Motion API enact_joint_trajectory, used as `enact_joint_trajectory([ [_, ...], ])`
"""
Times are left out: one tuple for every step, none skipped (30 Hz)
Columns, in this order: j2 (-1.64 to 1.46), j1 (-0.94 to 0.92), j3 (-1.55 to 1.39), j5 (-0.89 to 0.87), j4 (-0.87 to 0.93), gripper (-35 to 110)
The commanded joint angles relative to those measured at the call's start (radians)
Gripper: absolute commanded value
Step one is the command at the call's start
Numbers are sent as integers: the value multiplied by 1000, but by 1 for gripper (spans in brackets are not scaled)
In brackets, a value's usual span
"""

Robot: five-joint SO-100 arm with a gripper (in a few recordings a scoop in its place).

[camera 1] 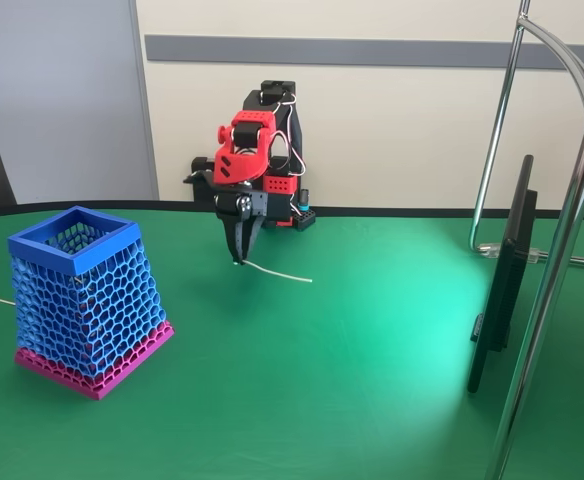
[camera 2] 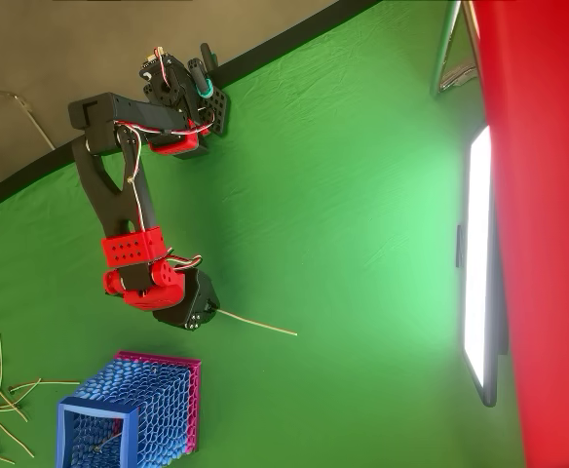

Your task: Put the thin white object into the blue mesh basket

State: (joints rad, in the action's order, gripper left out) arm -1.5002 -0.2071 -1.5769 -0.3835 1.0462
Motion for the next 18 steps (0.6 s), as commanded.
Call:
enact_joint_trajectory([
  [-89,8,92,14,3,3],
  [-100,6,117,12,3,3],
  [-107,2,143,9,3,3],
  [-115,-5,169,3,5,3],
  [-121,-14,196,-3,9,3],
  [-124,-23,225,-5,15,3],
  [-126,-34,250,-5,15,3],
  [-126,-46,273,-6,17,3],
  [-129,-57,295,-8,17,3],
  [-129,-71,314,-9,17,3],
  [-126,-84,336,-15,17,3],
  [-121,-100,362,-15,17,3],
  [-110,-117,391,-12,21,3],
  [-100,-133,417,-9,25,3],
  [-92,-152,436,-12,25,3],
  [-84,-172,453,-12,25,3],
  [-80,-195,465,-17,25,3],
  [-74,-216,476,-15,25,3],
])
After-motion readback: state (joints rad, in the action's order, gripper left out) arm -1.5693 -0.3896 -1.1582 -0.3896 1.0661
